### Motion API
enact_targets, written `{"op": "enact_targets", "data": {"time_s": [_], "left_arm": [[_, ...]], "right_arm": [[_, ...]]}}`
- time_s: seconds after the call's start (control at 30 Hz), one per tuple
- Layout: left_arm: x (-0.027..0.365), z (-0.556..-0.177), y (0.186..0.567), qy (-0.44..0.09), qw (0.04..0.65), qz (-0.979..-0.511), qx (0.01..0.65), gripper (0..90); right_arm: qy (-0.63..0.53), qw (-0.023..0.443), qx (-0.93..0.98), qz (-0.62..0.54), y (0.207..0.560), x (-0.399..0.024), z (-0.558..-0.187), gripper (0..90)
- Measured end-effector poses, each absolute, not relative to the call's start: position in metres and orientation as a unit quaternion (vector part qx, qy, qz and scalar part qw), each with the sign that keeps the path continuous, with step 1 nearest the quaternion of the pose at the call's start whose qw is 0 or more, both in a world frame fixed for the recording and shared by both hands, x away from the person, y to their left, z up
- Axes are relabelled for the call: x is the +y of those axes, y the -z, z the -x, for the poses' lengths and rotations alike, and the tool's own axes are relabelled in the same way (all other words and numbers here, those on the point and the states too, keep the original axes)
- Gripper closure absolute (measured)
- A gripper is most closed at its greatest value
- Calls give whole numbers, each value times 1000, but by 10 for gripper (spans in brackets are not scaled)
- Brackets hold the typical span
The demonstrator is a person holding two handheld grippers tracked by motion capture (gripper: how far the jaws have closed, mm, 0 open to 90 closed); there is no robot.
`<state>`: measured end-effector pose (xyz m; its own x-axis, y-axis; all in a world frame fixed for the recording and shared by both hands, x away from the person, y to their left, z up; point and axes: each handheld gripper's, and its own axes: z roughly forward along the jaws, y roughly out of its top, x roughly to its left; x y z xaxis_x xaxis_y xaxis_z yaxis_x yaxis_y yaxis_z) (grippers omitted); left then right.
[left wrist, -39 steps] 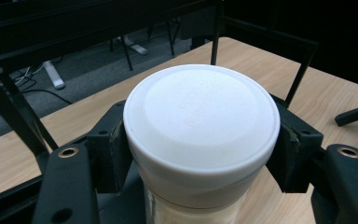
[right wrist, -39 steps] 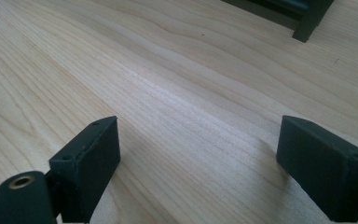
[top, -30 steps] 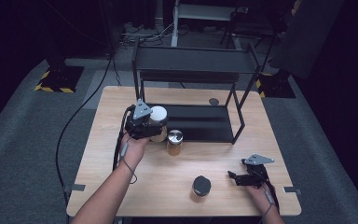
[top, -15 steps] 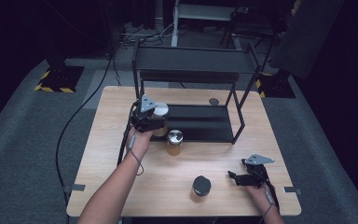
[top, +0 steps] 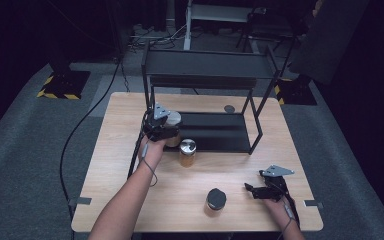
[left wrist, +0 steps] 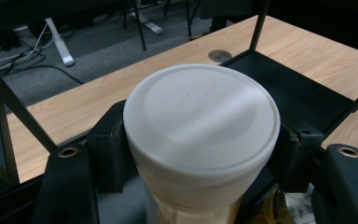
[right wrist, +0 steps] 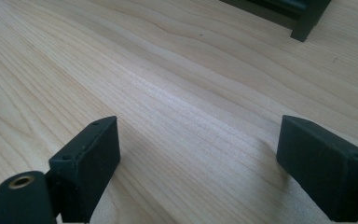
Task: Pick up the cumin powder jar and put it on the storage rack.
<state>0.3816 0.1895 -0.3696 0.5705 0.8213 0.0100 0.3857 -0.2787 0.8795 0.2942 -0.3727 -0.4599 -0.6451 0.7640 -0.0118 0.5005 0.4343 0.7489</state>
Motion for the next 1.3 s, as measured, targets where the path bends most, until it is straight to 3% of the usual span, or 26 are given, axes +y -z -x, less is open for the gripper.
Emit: {"op": "enact_targets", "data": {"time_s": [1.3], "left_arm": [[190, -391, 386, -249, 435, -760, 413, 329]], "right_arm": [[-370, 178, 828, -382, 460, -373, -294, 133]]}}
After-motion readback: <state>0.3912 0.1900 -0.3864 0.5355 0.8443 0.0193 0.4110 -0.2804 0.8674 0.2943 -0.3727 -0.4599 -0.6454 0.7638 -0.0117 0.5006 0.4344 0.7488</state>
